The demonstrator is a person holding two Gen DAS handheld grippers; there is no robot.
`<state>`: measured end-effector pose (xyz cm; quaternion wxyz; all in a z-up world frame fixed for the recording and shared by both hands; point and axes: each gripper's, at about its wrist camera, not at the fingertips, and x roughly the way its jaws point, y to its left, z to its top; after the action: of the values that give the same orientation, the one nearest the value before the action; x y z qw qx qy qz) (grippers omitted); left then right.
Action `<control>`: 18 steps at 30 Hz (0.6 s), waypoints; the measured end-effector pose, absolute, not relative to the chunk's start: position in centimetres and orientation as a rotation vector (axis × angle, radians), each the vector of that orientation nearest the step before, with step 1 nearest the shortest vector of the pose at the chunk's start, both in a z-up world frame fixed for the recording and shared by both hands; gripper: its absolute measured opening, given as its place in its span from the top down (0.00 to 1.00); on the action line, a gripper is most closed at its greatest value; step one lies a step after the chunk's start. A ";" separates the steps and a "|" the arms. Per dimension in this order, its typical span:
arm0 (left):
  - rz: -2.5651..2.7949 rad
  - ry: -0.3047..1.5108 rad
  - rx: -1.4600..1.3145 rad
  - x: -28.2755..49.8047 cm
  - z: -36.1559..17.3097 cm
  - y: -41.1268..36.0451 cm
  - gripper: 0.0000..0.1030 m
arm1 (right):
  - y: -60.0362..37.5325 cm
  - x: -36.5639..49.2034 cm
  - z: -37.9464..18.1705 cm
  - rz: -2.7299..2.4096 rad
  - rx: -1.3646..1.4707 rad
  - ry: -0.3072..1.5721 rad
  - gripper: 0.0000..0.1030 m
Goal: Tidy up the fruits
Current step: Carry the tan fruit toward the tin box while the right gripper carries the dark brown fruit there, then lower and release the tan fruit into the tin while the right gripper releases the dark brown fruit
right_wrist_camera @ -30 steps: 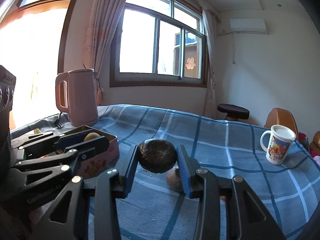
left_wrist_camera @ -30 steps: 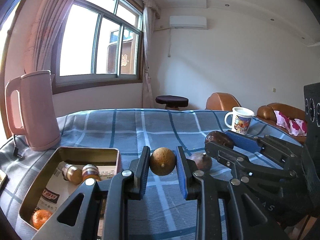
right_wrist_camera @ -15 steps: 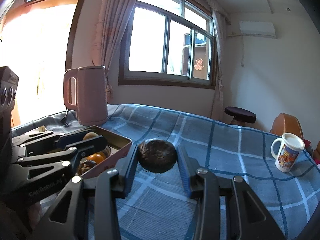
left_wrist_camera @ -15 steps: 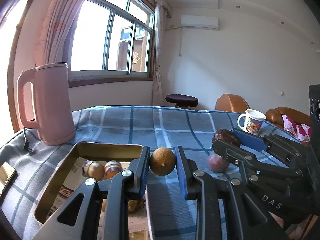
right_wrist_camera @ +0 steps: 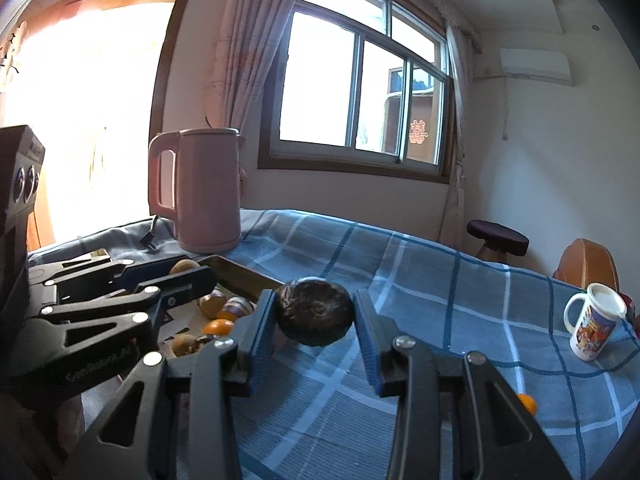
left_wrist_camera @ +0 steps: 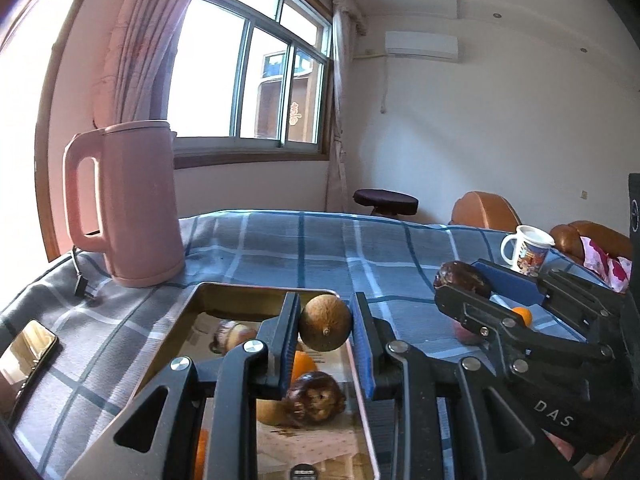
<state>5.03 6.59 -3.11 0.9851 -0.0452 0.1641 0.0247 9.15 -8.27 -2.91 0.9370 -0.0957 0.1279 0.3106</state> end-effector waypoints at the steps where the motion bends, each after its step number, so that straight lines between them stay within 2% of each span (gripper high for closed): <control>1: 0.056 0.331 -0.090 5.0 -3.1 6.8 0.74 | -8.1 9.1 -2.9 0.639 -0.197 0.261 0.59; 18: 0.143 0.366 -0.105 4.6 -3.5 10.3 0.74 | -4.2 8.1 -3.3 0.715 -0.250 0.256 0.59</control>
<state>4.55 10.32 -3.55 0.9794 -0.0519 0.1816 0.0712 8.12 -4.20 -3.34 0.9211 -0.1217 0.1245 0.3482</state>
